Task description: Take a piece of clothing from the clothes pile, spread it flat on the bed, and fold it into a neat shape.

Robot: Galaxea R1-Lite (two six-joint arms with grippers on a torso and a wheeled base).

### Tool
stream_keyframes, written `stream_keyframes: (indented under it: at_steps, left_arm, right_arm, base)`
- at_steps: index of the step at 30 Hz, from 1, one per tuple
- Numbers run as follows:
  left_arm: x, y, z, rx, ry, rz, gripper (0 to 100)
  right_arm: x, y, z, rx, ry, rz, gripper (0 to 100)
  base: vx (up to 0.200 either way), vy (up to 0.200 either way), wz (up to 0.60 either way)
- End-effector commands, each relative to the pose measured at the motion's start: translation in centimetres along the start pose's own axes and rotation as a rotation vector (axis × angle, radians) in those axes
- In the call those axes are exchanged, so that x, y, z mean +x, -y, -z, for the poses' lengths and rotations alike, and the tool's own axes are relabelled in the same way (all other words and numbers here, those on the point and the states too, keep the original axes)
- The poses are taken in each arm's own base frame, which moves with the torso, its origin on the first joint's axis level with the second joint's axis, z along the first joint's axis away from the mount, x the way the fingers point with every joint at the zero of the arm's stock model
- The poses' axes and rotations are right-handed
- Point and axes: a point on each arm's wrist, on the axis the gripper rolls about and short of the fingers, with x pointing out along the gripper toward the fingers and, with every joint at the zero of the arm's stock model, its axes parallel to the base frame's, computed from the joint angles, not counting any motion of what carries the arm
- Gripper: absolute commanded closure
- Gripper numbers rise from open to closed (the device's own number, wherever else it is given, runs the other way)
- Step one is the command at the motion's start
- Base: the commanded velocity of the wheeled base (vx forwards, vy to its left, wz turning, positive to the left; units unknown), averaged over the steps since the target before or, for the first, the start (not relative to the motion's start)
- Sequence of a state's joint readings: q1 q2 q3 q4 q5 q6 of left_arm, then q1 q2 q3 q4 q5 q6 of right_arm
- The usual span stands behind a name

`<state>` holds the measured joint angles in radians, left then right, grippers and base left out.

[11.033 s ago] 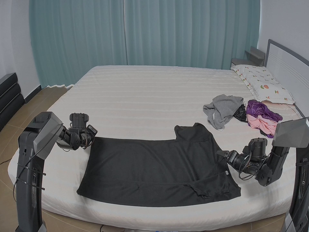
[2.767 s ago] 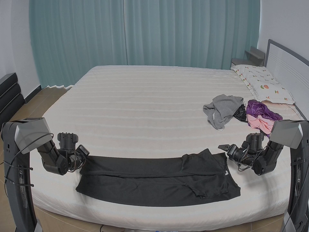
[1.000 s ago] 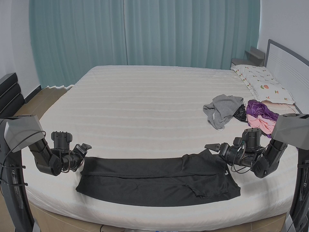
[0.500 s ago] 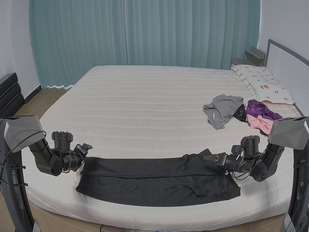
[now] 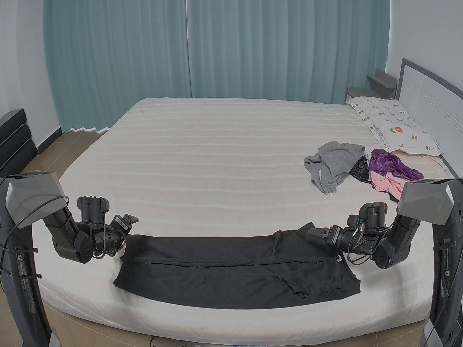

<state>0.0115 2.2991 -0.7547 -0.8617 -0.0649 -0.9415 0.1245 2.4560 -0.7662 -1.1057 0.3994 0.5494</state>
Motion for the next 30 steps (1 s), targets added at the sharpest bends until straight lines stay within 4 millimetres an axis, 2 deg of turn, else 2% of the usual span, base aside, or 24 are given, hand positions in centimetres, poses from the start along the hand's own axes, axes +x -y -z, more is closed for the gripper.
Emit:
stream_keyframes:
  at_steps: [1,6,7,17,30]
  left_arm:
    - [0.0,0.0,0.0,-0.001,0.001,0.002,0]
    - [0.0,0.0,0.0,-0.002,0.001,0.002,0]
    - [0.0,0.0,0.0,-0.002,0.001,0.002,0]
    - [-0.1,0.0,-0.2,-0.007,-0.001,0.005,0]
    - [0.0,0.0,-0.1,-0.006,-0.002,0.002,0]
  right_arm:
    - [0.4,0.6,0.2,0.001,0.002,0.010,0]
    - [0.5,0.9,0.7,0.004,-0.016,0.019,0]
    - [0.5,0.9,0.7,0.004,-0.016,0.019,100]
    - [-0.4,1.2,1.1,-0.016,-0.038,0.043,100]
    - [-1.9,1.1,0.6,-0.009,-0.023,0.049,100]
  base:
    - [0.000,0.000,0.00]
    - [0.000,0.000,0.00]
    - [0.000,0.000,0.00]
    - [0.000,0.000,0.00]
    - [0.000,0.000,0.00]
